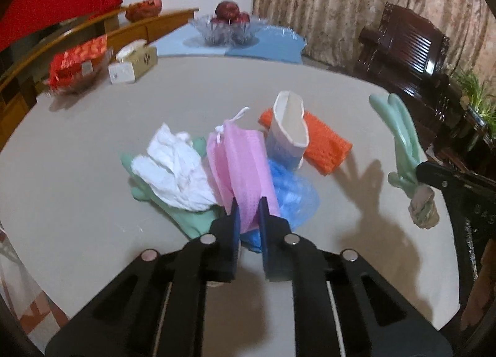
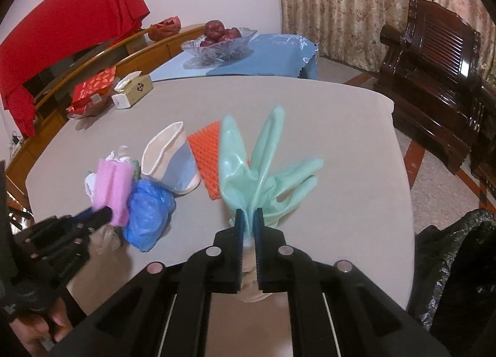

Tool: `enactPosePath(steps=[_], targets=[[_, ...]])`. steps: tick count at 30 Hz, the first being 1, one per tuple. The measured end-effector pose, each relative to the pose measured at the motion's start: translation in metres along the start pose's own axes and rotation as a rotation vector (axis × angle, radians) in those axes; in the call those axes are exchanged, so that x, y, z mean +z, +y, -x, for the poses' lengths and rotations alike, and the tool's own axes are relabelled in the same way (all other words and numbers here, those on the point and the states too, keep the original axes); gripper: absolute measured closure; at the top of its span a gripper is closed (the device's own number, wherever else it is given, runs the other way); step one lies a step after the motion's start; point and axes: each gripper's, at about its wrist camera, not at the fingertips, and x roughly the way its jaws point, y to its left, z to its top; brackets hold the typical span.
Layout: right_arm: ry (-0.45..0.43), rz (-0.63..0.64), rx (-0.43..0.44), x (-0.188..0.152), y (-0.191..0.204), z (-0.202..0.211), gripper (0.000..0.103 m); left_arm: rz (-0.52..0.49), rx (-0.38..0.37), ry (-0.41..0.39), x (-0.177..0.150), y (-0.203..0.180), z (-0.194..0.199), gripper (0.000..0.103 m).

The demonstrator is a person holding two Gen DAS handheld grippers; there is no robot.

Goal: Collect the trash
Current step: 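Carry the green glove over the bin with the right tool while the left tool carries the pink mask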

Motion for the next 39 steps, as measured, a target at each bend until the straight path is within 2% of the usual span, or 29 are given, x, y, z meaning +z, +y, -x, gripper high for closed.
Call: enactPosePath(steps=[8, 16, 23, 28, 39], targets=[[-0.033, 0.010, -0.009, 0.003, -0.003, 0.024, 0.096, -0.006, -0.009, -0.076, 0.002, -0.001, 0.048, 0.095], [-0.062, 0.024, -0.024, 0.004, -0.015, 0.074, 0.096, -0.015, -0.020, -0.057, -0.002, -0.034, 0.079, 0.095], [-0.091, 0.006, -0.056, -0.007, -0.049, 0.130, 0.097, -0.064, -0.088, -0.068, -0.011, -0.097, 0.110, 0.096], [-0.091, 0.002, -0.115, -0.022, -0.083, 0.165, 0.097, -0.112, -0.150, -0.069, -0.019, -0.147, 0.127, 0.096], [-0.069, -0.034, -0.227, -0.056, -0.161, 0.204, 0.097, -0.206, -0.278, -0.045, -0.039, -0.259, 0.133, 0.096]])
